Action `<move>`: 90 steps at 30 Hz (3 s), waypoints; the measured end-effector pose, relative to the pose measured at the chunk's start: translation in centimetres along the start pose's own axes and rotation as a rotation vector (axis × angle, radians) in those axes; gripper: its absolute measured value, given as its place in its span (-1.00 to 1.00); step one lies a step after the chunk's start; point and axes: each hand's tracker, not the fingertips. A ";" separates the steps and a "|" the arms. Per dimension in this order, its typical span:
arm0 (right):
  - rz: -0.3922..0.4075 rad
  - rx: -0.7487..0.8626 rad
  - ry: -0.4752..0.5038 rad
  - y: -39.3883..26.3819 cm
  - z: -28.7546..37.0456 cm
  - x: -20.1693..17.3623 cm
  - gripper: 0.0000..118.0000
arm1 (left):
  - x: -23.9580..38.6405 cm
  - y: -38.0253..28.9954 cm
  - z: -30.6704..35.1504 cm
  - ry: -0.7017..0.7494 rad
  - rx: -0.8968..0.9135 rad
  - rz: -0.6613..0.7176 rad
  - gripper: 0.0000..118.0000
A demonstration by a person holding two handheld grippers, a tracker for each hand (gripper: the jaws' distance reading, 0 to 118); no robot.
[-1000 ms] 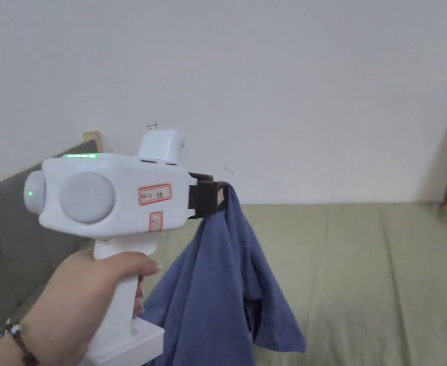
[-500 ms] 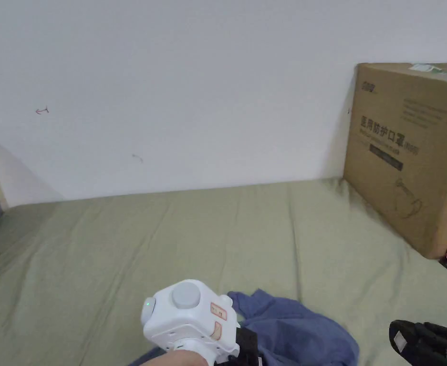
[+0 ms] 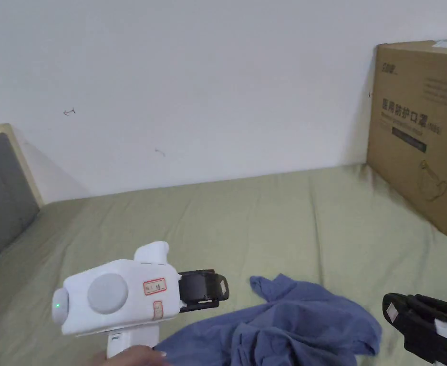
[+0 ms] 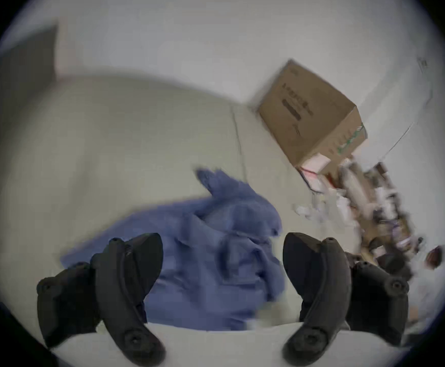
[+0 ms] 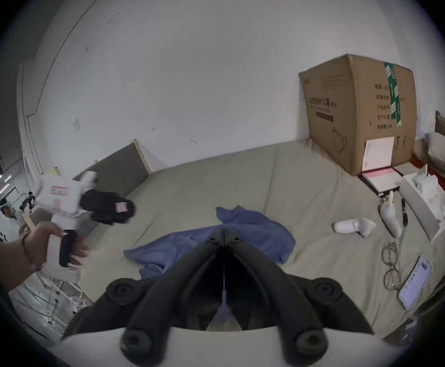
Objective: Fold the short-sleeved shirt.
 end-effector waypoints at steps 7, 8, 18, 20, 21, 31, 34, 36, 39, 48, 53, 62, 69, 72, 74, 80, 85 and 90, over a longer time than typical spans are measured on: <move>0.031 0.207 -0.053 0.6 0.6 -2.7 -1.00 | -2.6 -7.4 11.6 0.189 0.543 0.001 0.27; 0.026 0.223 -0.059 0.7 0.6 -3.0 -1.00 | -3.0 -8.2 12.4 0.200 0.542 0.015 0.07; 0.047 0.177 -0.058 0.9 -1.4 -4.3 -1.00 | -9.7 -7.7 9.2 0.298 0.262 0.114 -1.00; 0.055 0.147 -0.051 0.7 -2.1 -4.4 -1.00 | -12.4 -6.0 5.0 0.299 -0.009 0.186 -1.00; 0.060 0.129 -0.048 0.6 -2.6 -4.4 -1.00 | -14.6 -5.1 2.4 0.280 -0.170 0.213 -1.00; 0.076 -0.023 -0.034 -1.0 -6.5 -4.0 -1.00 | -22.3 -6.9 -8.8 0.328 -0.331 0.300 0.75; 0.063 -0.048 -0.036 -1.3 -7.4 -3.7 -1.00 | -21.7 -8.8 -11.0 0.331 -0.407 0.244 0.75; 0.055 -0.058 -0.036 -1.3 -8.0 -3.6 -1.00 | -21.1 -10.4 -12.3 0.315 -0.440 0.224 0.71; 0.058 -0.077 -0.043 -1.3 -9.2 -3.5 -1.00 | -17.9 -12.0 -11.6 0.368 -0.385 0.055 0.67; 0.021 -0.134 0.049 2.1 -17.4 -0.9 -1.00 | -14.4 -8.8 -3.3 0.158 -0.035 0.113 -0.90; 0.076 -0.344 0.047 6.2 -27.7 2.1 0.68 | -13.8 -6.6 1.9 0.149 0.078 0.079 -0.90; 0.056 -0.794 -0.149 3.3 -42.8 6.5 0.95 | -13.8 -6.1 3.9 0.207 0.072 0.083 -0.90; 0.123 -0.938 -0.117 1.5 -43.3 4.5 0.02 | -14.6 -6.8 3.5 0.225 0.027 0.108 -0.90; 0.029 -0.789 -0.047 3.8 -40.4 4.5 -0.95 | -14.1 -6.5 4.0 0.201 0.033 0.110 -0.90; 0.038 -0.670 -0.007 6.6 -36.7 4.0 -0.95 | -13.7 -5.9 4.9 0.207 0.054 0.092 -0.90; 0.084 -0.454 0.025 15.0 -25.0 3.3 -0.95 | -11.6 -1.3 8.4 0.176 0.155 0.033 -0.90; 0.059 -0.280 0.015 21.9 -15.8 3.3 -0.95 | -8.9 5.3 11.2 0.137 0.233 -0.108 -0.90; 0.090 -0.129 -0.017 28.2 -9.0 0.9 -0.95 | -5.8 12.2 13.7 0.149 0.314 -0.177 -0.90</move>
